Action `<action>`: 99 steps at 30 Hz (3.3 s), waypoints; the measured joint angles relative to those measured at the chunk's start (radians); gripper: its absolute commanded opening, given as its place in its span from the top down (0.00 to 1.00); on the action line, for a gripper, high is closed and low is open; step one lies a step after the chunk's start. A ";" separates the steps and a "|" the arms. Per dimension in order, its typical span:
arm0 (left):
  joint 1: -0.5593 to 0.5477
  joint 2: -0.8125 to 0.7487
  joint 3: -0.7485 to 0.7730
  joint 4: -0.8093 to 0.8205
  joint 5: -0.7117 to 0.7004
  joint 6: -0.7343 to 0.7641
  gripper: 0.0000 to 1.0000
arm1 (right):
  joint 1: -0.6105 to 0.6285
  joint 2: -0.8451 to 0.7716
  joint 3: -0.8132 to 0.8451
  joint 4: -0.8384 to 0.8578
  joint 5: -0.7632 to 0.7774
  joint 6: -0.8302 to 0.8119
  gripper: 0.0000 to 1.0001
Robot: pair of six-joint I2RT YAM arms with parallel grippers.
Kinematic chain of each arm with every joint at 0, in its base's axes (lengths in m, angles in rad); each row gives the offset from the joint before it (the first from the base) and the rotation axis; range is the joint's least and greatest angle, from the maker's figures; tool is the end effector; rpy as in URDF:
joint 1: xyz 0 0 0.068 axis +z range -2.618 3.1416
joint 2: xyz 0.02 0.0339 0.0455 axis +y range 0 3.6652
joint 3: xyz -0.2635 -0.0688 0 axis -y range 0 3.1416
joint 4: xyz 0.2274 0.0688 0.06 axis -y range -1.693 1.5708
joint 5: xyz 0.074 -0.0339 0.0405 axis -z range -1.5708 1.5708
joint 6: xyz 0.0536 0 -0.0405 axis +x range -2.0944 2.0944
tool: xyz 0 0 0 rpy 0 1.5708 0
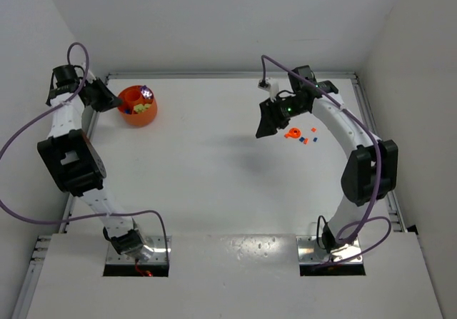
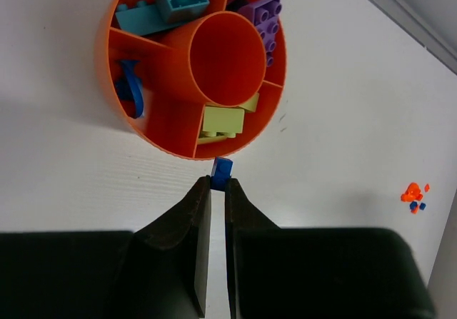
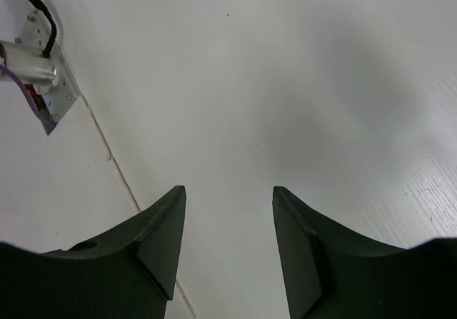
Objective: Sort the legos into containers by color
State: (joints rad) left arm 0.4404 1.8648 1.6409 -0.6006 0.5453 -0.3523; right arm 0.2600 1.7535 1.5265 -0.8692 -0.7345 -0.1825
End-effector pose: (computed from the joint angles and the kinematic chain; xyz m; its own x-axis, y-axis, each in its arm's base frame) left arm 0.3852 0.1508 0.2857 -0.6075 -0.6124 -0.5058 -0.2723 0.7588 -0.5917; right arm 0.3338 0.1260 0.2787 -0.7570 -0.3408 -0.5576 -0.6347 0.5864 0.5033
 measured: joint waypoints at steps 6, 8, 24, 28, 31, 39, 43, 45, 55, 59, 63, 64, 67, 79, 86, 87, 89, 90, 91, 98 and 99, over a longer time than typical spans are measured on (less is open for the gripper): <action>0.000 0.055 0.013 -0.006 -0.016 0.000 0.98 | 0.000 0.011 0.000 0.000 0.001 0.000 0.47; 0.000 0.076 0.023 -0.005 -0.018 0.000 0.94 | 0.000 0.014 0.000 -0.001 0.002 0.000 0.47; 0.000 0.175 0.099 -0.020 -0.015 0.004 0.79 | 0.000 0.037 0.000 -0.001 0.003 0.000 0.47; 0.000 0.188 0.104 -0.022 -0.005 0.008 0.77 | 0.002 0.042 0.000 -0.001 0.003 0.000 0.47; 0.000 0.196 0.119 -0.022 0.006 0.013 0.72 | 0.004 0.045 0.000 -0.003 0.003 0.000 0.47; -0.003 0.197 0.142 -0.023 0.016 0.033 0.51 | 0.004 0.049 0.000 -0.007 0.003 0.000 0.47; -0.005 0.194 0.142 -0.012 0.028 0.037 0.53 | 0.004 0.049 0.000 -0.007 0.011 0.000 0.48; -0.005 0.151 0.076 0.051 0.056 0.044 0.53 | 0.004 0.049 0.000 -0.005 0.032 0.001 0.50; -0.201 -0.533 -0.186 0.240 0.151 0.216 0.00 | -0.078 -0.023 -0.144 0.098 0.429 0.048 0.56; -0.266 -0.666 -0.189 0.269 0.153 0.264 0.00 | -0.175 -0.024 -0.222 0.168 0.546 0.054 0.56; -0.290 -0.686 -0.194 0.238 0.160 0.303 0.00 | -0.247 -0.021 -0.285 0.178 0.579 -0.006 0.61; -0.298 -0.681 -0.197 0.225 0.166 0.316 0.00 | -0.252 -0.017 -0.283 0.178 0.576 -0.028 0.63; -0.327 -0.629 -0.224 0.182 0.169 0.331 0.00 | -0.252 0.026 -0.240 0.175 0.566 -0.083 0.64; -0.348 -0.610 -0.257 0.123 0.160 0.348 0.00 | -0.251 0.216 -0.125 0.184 0.566 -0.212 0.51; -0.348 -0.610 -0.257 0.123 0.157 0.344 0.00 | -0.251 0.274 -0.058 0.180 0.565 -0.241 0.50; -0.348 -0.609 -0.257 0.123 0.157 0.344 0.00 | -0.251 0.277 -0.054 0.180 0.562 -0.245 0.50; -0.348 -0.607 -0.257 0.123 0.157 0.343 0.00 | -0.251 0.282 -0.047 0.176 0.560 -0.252 0.50; -0.348 -0.604 -0.257 0.123 0.157 0.343 0.00 | -0.251 0.286 -0.040 0.175 0.557 -0.256 0.50; -0.348 -0.602 -0.257 0.123 0.157 0.343 0.00 | -0.251 0.296 -0.029 0.171 0.552 -0.261 0.50; -0.348 -0.587 -0.257 0.124 0.155 0.341 0.00 | -0.251 0.350 -0.002 0.154 0.547 -0.288 0.50; -0.348 -0.586 -0.257 0.124 0.155 0.341 0.00 | -0.251 0.355 -0.001 0.150 0.545 -0.291 0.50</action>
State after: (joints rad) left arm 0.0921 1.2789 1.3834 -0.4770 0.7002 -0.0113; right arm 0.0090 2.1082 1.5253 -0.7193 -0.1894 -0.4736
